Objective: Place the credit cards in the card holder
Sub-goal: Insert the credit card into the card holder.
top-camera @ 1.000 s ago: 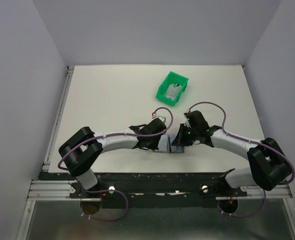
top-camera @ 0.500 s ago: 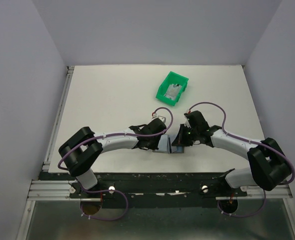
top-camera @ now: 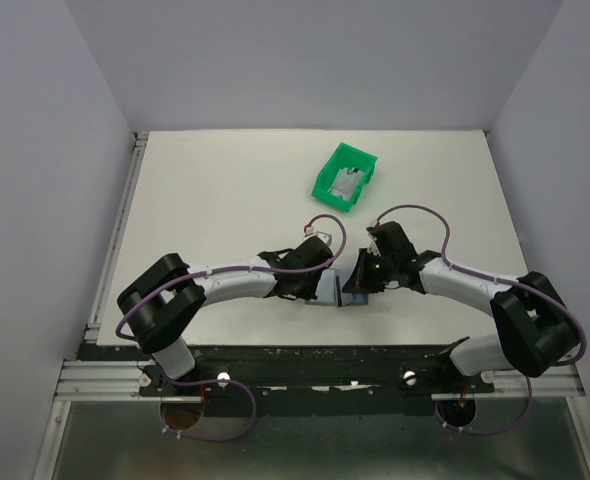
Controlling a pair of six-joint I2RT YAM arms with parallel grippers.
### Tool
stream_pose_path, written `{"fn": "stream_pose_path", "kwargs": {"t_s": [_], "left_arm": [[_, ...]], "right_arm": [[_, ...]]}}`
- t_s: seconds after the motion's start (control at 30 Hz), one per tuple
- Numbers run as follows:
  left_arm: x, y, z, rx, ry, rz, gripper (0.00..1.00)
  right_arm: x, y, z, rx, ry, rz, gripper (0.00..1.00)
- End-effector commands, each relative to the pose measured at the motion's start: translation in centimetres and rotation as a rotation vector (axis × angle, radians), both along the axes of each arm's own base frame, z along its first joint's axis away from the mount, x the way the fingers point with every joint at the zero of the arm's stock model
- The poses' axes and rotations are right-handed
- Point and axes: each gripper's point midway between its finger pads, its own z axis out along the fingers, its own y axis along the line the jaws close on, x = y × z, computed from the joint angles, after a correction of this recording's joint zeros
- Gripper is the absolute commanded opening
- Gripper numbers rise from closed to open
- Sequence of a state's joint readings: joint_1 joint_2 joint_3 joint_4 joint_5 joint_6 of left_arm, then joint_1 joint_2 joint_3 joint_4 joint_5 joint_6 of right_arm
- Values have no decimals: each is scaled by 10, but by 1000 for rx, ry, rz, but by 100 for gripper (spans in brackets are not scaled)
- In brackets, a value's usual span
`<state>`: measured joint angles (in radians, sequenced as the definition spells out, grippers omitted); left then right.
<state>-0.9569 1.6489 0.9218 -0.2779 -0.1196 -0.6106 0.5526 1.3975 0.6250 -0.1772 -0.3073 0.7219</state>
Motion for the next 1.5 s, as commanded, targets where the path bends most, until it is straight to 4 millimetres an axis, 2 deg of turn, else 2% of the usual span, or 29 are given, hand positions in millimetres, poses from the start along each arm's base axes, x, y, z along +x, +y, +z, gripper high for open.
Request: {"fn": "stream_pose_path", "kwargs": {"t_s": [0.0,0.4,0.67,0.93,1.13,1.47], "left_arm": [[5,-7,4,-8,-12,-2,0],[4,-5,2,-2,-9,0,0],[3,-4,1,0,-6,2,0],[3,-3,0,3,-5,6,0],[3,-3,-1,2,-2,7,0],[3,-3,-1,1,-3,5,0]], "right_arm": [[0,5,-5,14,1,24,0],[2,16,-3,86,-37,60,1],[-2,17,-8,92,-12,64,0],[5,24,-1,134,-49,64,0],[18,20,12,131,-115,5,0],[31,3,9,106,-124,-123,0]]}}
